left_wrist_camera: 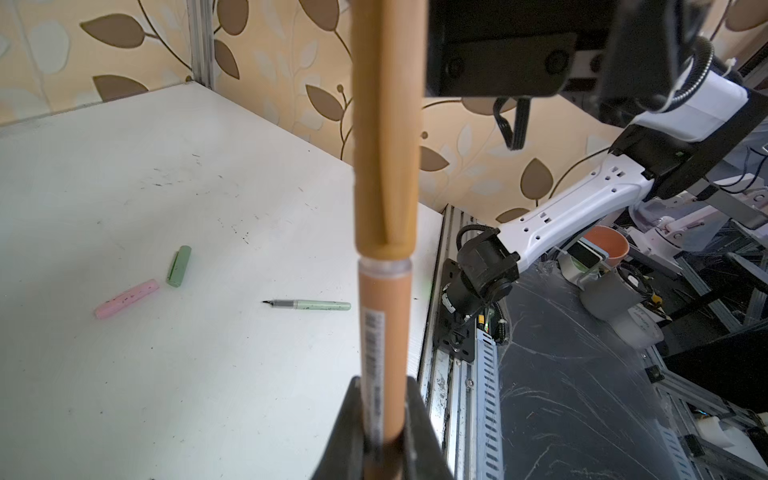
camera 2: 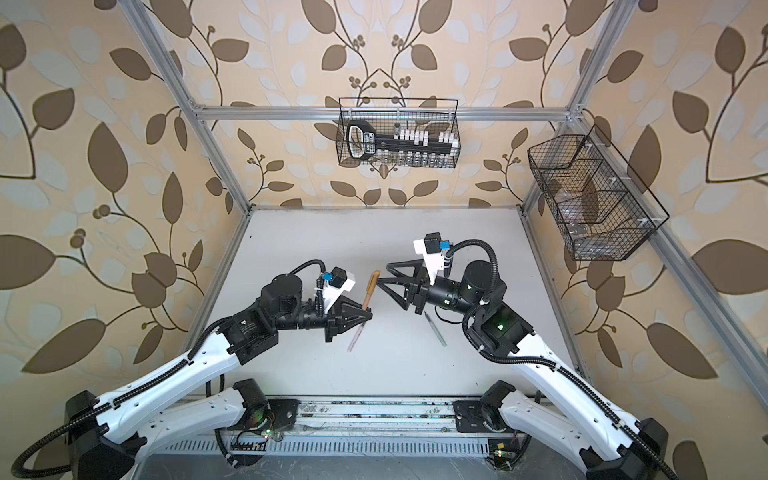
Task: Insert the pens into the pen caps
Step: 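Push the tan cap down over the pen with the right gripper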
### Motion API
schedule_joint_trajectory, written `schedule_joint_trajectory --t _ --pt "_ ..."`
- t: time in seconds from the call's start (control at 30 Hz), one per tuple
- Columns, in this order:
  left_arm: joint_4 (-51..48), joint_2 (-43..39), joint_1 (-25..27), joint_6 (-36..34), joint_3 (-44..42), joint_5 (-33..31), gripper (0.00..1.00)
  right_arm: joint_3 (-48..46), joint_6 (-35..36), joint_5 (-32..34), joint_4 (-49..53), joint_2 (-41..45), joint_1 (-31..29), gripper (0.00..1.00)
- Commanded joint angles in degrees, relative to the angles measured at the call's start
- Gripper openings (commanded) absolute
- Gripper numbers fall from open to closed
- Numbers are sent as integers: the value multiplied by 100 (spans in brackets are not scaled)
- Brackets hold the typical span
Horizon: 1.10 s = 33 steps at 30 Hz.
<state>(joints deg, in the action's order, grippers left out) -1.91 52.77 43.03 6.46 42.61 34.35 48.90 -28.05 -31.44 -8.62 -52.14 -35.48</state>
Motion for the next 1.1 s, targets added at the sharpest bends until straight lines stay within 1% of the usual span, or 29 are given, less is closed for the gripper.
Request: schedule_joint_trajectory --t 0.0,0.13,0.57,0.8,0.87,0.93,1.07 --pt "222 -182 -57 57 -5 152 0 162 -90 -411 8 -215 70 61" --pt "209 -163 -57 58 6 177 0 163 -130 -477 -163 -315 47 60" --pt "139 -37 -65 10 80 204 0 345 -64 -600 -209 -645 -124 48" --pt "121 -48 -57 -9 87 145 0 392 -96 -701 -263 -743 -141 33" --pt "107 -64 -62 -26 103 101 0 359 -100 -697 -261 -750 -151 27" --pt "99 -61 -60 -54 146 30 0 316 -111 -705 -263 -754 -165 17" --pt "18 -20 -66 -159 323 -28 0 228 -143 -732 -276 -755 -211 9"
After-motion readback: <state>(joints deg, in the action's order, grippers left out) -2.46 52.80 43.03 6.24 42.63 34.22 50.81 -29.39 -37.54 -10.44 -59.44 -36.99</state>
